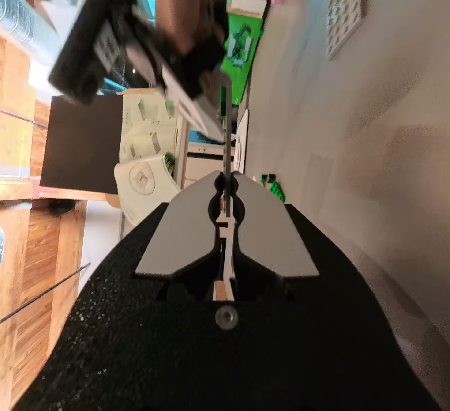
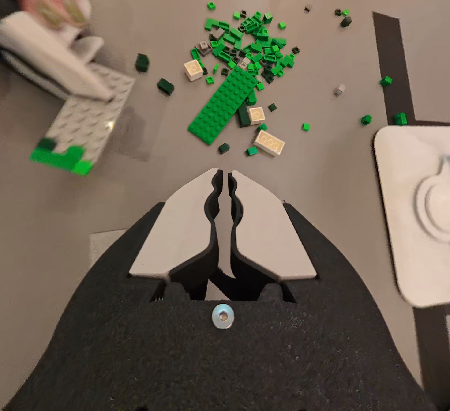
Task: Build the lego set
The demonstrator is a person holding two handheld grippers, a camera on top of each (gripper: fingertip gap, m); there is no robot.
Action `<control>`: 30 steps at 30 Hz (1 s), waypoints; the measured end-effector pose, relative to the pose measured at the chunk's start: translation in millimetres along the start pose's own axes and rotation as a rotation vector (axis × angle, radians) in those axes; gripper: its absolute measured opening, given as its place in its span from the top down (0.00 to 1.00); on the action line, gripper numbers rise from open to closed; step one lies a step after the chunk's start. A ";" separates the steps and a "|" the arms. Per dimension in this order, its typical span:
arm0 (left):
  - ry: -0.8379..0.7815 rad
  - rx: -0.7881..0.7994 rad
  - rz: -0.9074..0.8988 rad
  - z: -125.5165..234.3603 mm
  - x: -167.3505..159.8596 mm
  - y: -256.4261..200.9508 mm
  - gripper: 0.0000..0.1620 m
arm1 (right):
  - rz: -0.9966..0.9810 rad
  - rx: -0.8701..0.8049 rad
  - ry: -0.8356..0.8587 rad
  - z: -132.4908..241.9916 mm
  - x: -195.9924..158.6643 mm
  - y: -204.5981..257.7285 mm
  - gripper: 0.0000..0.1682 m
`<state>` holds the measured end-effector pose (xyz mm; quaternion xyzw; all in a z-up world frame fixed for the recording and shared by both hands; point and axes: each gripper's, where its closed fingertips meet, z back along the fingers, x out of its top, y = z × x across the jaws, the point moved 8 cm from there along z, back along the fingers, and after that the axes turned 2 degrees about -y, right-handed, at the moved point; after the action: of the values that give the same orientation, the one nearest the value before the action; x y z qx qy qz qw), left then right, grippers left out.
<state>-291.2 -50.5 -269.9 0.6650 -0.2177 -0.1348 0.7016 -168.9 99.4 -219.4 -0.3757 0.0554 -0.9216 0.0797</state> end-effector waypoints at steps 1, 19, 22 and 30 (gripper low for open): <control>-0.010 -0.012 -0.011 -1.3 1.3 -2.2 0.98 | 0.030 0.010 0.024 -11.7 3.2 -7.4 0.97; -0.033 -0.049 0.033 0.6 -8.5 2.2 0.98 | -0.114 0.069 0.357 -112.3 21.7 -112.0 0.97; -0.027 -0.056 0.017 0.1 -7.6 1.1 0.98 | -0.144 0.095 0.361 -119.0 22.2 -111.2 0.97; -0.018 -0.067 0.010 -0.1 -8.1 1.0 0.98 | -0.152 0.121 0.361 -115.3 35.7 -115.2 0.96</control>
<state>-298.3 -46.4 -269.9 0.6387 -0.2224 -0.1446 0.7223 -287.0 210.5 -258.3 -0.2020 -0.0150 -0.9790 0.0212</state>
